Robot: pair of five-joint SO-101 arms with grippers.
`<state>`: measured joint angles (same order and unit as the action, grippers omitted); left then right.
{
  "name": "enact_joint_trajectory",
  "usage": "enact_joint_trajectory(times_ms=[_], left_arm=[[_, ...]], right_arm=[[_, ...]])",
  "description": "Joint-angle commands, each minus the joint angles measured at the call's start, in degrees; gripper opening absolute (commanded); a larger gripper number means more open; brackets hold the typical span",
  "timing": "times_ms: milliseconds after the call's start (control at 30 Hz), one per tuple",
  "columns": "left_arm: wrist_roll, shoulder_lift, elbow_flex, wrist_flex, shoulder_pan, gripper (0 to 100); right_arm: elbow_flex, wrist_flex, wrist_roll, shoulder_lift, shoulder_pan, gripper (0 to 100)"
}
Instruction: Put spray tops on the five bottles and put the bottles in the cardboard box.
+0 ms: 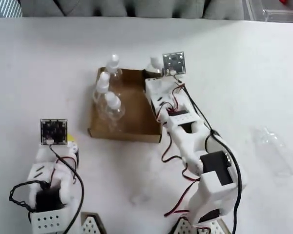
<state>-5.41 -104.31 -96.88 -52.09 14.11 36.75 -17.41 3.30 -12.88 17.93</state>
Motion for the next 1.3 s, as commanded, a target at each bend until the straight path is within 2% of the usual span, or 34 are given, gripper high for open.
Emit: enact_joint_trajectory(times_ms=[0,467,567,733,1067,1267], left_arm=[[-0.5,-0.2,-0.1,1.1,-0.8,2],[-0.5,-0.2,-0.1,1.8,-0.8,2],[-0.5,-0.2,-0.1,1.8,-0.8,2],[-0.5,-0.2,-0.1,1.8,-0.8,2],[-0.5,-0.2,-0.1,1.7,-0.8,2],[-0.5,-0.2,-0.1,1.7,-0.8,2]], right_arm=[[0.5,-0.2,-0.5,1.1,0.0,1.8],[0.7,-0.3,-0.5,1.6,-0.3,1.9],[4.6,-5.0,-0.9,4.2,-0.3,1.9],[10.7,-14.1,-8.2,5.8,1.5,1.8],[10.0,-11.3,-7.6,5.8,2.0,2.0],[10.1,-11.1,-7.6,5.8,2.0,15.1]])
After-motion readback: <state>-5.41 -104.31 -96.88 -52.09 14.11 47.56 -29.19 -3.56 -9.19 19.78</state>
